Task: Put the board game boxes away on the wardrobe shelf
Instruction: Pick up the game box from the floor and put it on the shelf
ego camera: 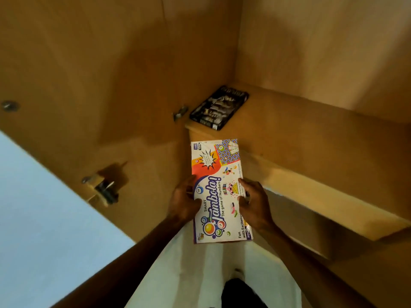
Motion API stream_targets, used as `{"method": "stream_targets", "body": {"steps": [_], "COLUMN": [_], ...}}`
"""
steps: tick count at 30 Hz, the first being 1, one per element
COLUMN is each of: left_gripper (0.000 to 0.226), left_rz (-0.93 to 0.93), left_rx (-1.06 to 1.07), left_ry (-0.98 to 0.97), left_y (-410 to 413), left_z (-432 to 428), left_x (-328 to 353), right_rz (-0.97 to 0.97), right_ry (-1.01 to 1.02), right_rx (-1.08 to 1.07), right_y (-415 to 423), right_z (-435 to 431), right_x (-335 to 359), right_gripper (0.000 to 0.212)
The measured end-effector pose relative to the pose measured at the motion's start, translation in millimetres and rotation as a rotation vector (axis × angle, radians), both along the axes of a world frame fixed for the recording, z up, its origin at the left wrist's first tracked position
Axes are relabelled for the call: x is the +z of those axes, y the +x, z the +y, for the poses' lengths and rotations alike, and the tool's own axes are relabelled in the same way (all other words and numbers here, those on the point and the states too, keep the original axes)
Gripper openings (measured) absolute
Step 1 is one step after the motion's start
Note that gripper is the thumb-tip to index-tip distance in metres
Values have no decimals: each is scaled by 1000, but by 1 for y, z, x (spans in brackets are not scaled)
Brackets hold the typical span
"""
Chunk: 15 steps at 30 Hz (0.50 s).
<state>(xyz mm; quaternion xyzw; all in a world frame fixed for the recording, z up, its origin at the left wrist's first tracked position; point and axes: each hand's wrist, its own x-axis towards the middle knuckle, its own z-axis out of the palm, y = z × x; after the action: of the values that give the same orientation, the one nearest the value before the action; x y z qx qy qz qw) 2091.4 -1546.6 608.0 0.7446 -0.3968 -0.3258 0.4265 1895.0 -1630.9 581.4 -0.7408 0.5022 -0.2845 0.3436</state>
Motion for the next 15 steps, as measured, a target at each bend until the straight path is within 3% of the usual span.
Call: {"method": "stream_targets", "body": {"steps": [10, 15], "left_gripper": [61, 55], "left_rz": [-74, -182], "left_rx": [67, -54], "left_ry": [-45, 6], "left_y": [35, 78], "left_z": [-212, -293], "left_x": [35, 44], "right_rz": [75, 86], "right_ry": [-79, -50], "right_rx": [36, 12], "right_y": [44, 83], "right_z": [-218, -287], "right_x": [39, 52], "right_gripper": [46, 38]}}
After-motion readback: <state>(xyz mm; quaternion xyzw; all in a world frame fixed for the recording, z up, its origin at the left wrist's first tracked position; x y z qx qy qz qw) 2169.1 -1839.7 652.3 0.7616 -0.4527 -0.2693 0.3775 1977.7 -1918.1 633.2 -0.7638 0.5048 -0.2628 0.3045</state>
